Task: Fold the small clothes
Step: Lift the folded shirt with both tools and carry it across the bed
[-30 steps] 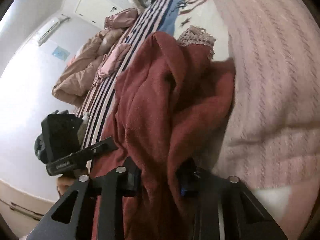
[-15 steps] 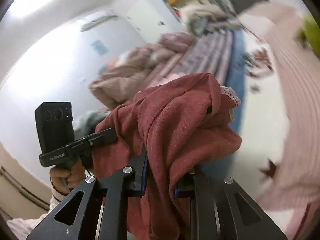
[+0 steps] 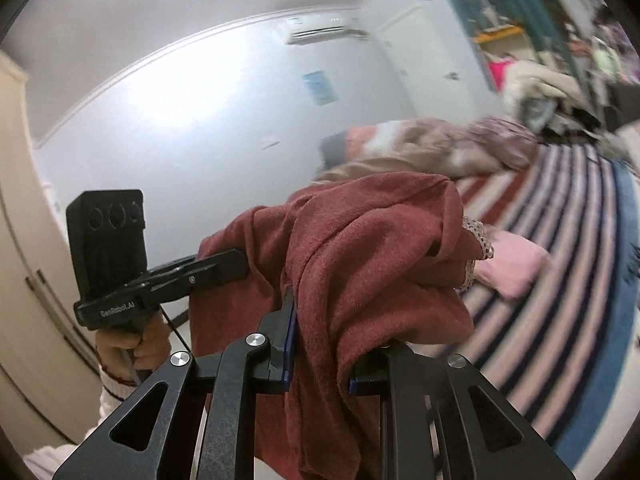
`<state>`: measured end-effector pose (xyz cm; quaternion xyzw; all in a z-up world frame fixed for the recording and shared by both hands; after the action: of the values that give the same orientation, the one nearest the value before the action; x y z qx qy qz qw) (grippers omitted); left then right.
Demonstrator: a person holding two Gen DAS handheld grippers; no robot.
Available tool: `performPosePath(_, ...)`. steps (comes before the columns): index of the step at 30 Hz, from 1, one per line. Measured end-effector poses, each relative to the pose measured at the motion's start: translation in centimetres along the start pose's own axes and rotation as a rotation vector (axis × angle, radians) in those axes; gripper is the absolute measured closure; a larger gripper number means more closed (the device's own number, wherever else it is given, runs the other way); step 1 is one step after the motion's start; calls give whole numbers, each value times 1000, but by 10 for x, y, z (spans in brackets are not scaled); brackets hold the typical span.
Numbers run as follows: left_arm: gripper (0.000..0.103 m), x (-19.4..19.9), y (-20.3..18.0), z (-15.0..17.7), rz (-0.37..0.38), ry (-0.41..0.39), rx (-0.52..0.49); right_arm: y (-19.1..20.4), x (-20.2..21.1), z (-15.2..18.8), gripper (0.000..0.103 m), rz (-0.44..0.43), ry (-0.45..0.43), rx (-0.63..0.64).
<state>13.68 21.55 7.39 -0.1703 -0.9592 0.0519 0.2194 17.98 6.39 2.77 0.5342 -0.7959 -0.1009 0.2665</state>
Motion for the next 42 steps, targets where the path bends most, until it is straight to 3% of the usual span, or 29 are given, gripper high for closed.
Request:
performPosePath(6, 88, 66, 55, -17, -152, -30, 2, 54, -64, -33, 90, -80, 26, 59)
performPosePath(12, 88, 92, 117, -25, -262, 14, 61, 79, -137, -52, 90, -122, 101, 48)
performPosePath(17, 88, 74, 189, -9, -334, 116, 155, 70, -204, -52, 90, -87, 200, -4)
performPosePath(23, 86, 12, 250, 45, -382, 259, 247, 20, -281, -22, 89, 22, 340, -91)
performPosePath(30, 76, -12, 265, 83, -420, 310, 275, -12, -306, 21, 80, 129, 421, -90)
performPosePath(35, 73, -18, 257, 82, -420, 296, 239, -15, -296, 23, 73, 162, 410, -99)
performPosePath(42, 71, -23, 241, 76, -428, 308, 188, -15, -282, 24, 72, 195, 410, -84)
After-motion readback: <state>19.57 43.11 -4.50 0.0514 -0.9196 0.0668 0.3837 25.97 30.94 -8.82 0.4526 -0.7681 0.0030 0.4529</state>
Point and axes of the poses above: each gripper's, at about its wrist camera, not at the fingertips, and x roughly against the way its jaws point, y to its left, z to its underside, the point moved 4 cm from there along -x, roughly the way its jaws point, and after that the axes turned 2 degrees about -z, right-handed, at the moved point
